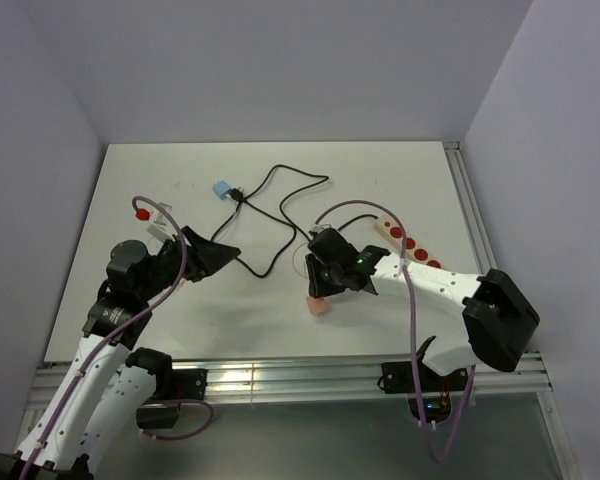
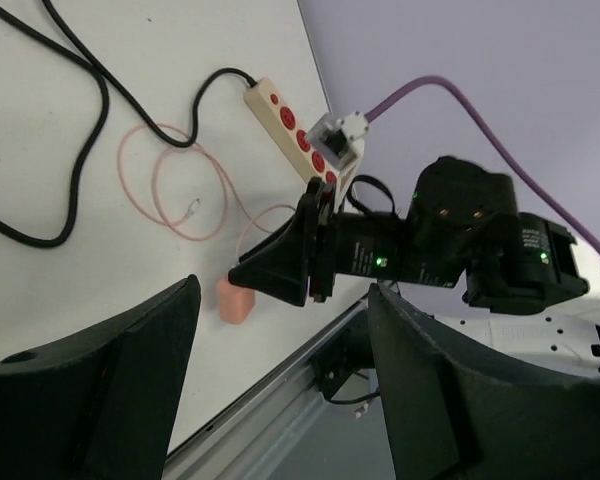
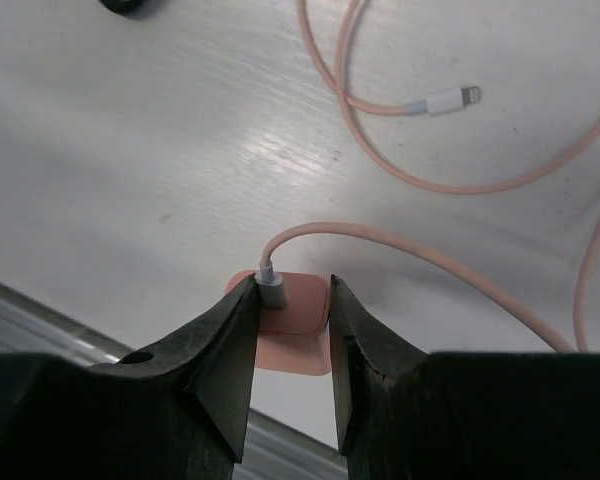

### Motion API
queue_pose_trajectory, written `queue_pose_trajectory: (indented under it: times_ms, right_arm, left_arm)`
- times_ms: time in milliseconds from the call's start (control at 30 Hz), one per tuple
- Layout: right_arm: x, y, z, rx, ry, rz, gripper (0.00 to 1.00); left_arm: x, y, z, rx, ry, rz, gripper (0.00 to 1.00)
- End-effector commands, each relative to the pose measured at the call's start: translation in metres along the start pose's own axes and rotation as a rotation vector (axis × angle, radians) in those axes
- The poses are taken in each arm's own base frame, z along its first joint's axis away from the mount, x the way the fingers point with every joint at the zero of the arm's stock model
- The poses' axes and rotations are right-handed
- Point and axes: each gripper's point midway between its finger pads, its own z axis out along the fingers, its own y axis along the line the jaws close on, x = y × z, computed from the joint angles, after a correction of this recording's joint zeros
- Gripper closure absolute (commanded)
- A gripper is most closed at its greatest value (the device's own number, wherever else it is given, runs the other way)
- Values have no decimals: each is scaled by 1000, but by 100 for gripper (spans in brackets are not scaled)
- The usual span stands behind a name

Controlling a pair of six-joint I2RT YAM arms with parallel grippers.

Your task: Insert the plug

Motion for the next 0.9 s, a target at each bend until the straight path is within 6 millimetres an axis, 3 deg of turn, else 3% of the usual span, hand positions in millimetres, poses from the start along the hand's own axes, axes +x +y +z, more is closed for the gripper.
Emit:
queue_pose_trajectory:
  times_ms: [0,100,300,600,700,867]
  right_arm:
    - [-45,35,-31,-147,-176,121,100]
    - [-64,43,-55,-215,-259,193,100]
    - [-83,61,-107,-356,-339,274,100]
    - [-96,61,-150,-399,-410,360,100]
    - [-99,60,-161,-413,-437,380,100]
    - [-101,63,-175,-448,-453,390,100]
  left_arm:
    - [1,-22,2,81,-9,81,27]
    - [12,-30,7,117,0,110,25]
    - [24,-52,17,184,-74,176,7]
    - [62,-93,32,242,-121,293,8]
    - [67,-98,33,254,-133,301,9]
    - [79,-89,43,207,-118,321,12]
